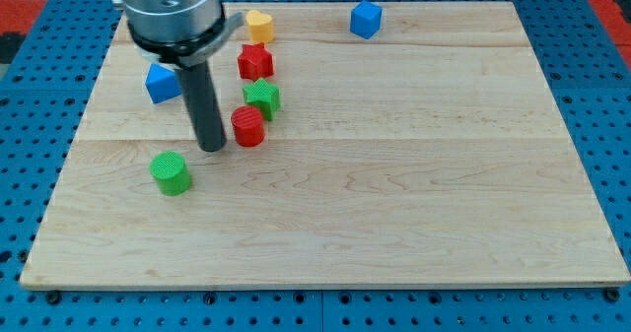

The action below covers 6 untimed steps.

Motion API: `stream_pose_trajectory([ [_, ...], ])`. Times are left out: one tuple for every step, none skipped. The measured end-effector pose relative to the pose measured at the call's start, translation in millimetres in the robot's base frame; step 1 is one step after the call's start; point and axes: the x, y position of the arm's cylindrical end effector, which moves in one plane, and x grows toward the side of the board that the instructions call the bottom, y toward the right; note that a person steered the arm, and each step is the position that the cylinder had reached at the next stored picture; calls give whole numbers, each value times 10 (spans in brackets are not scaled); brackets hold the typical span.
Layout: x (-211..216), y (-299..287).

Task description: Push the green circle closure to the red circle

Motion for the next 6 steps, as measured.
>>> stream_pose_trajectory([
  [-134,-158],
  [2,-848],
  [485,-874],
  [677,-375],
  [500,102],
  [574,65],
])
